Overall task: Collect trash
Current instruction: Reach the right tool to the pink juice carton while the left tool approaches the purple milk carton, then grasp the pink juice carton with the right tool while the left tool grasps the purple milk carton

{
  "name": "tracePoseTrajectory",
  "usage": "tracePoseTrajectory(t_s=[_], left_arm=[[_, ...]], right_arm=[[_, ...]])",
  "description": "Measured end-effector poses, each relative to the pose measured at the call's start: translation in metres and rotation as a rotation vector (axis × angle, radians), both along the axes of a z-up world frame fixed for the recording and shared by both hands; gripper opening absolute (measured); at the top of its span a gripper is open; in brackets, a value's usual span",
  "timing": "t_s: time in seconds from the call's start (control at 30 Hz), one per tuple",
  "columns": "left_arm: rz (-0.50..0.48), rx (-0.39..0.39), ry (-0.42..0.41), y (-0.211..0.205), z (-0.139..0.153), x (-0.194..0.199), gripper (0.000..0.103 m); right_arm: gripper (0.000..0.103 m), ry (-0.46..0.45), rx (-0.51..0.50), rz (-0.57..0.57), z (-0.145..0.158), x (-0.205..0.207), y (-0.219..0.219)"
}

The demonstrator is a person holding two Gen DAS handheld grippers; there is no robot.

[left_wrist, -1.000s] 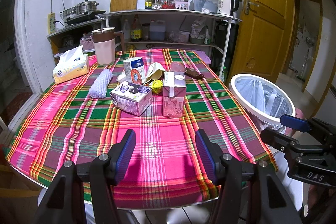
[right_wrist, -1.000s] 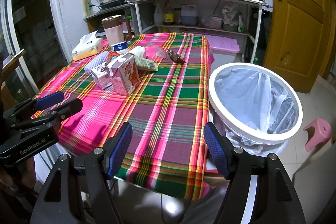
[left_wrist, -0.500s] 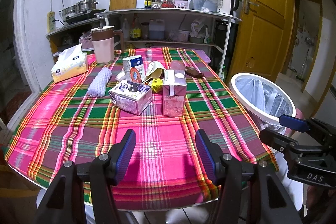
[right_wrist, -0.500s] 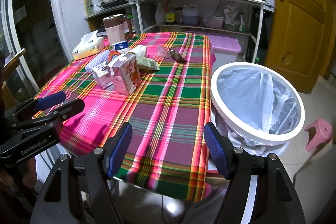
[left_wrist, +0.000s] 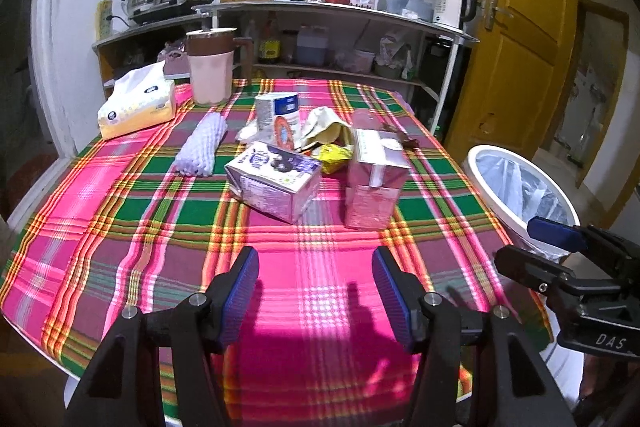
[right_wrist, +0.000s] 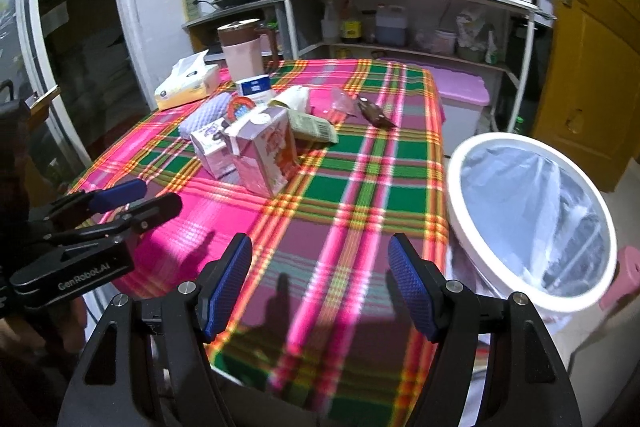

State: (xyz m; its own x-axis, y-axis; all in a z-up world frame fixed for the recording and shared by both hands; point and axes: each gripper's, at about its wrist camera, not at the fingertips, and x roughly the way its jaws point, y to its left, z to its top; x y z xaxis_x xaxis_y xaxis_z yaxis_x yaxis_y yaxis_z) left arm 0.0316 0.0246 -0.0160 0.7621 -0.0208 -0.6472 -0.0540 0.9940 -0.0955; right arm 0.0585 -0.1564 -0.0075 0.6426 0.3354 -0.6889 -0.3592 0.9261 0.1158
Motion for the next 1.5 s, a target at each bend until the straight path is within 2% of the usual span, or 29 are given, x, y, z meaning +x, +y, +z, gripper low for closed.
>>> tracePoseTrajectory(t_s=[0.4, 0.73, 1.0, 1.03, 1.07, 1.13, 1.17, 1.3, 1.5], left_arm=[[0.067, -0.045, 0.015, 0.042, -0.008, 0.018, 0.059], [0.105, -0.095, 0.016, 0.075, -0.014, 0.024, 0.062], [0.077, -0.133, 0.006, 0.081, -0.015, 0.032, 0.065], [0.072, -0.139, 0.005, 0.081, -0.015, 0.033, 0.066], [0.063, -0.143, 0.002, 0.08, -0.015, 0.035, 0.066], [0.051, -0.147, -0.002, 0.078, -0.014, 0.039, 0.067], [0.045, -0.148, -0.003, 0.076, -0.014, 0.041, 0.067], [0.028, -0.15, -0.004, 0.074, -0.014, 0.049, 0.068], [0.008, -0.154, 0.004, 0.069, -0.016, 0.064, 0.079]], right_arm=[[0.071, -0.028, 0.037, 0.071, 0.009, 0.039, 0.054], [0.071, -0.007, 0.017, 0.012, 0.0, 0.072, 0.093], [0.071, 0.006, -0.027, -0.046, -0.007, 0.087, 0.094], [0.07, 0.006, -0.032, -0.053, -0.008, 0.088, 0.093], [0.064, 0.007, -0.029, -0.061, -0.007, 0.088, 0.09], [0.044, 0.008, -0.019, -0.068, -0.006, 0.088, 0.085], [0.04, 0.006, -0.02, -0.075, -0.006, 0.087, 0.081], [0.038, 0.013, -0.004, -0.078, -0.006, 0.086, 0.07], [0.038, 0.015, 0.034, -0.078, -0.002, 0.082, 0.053]])
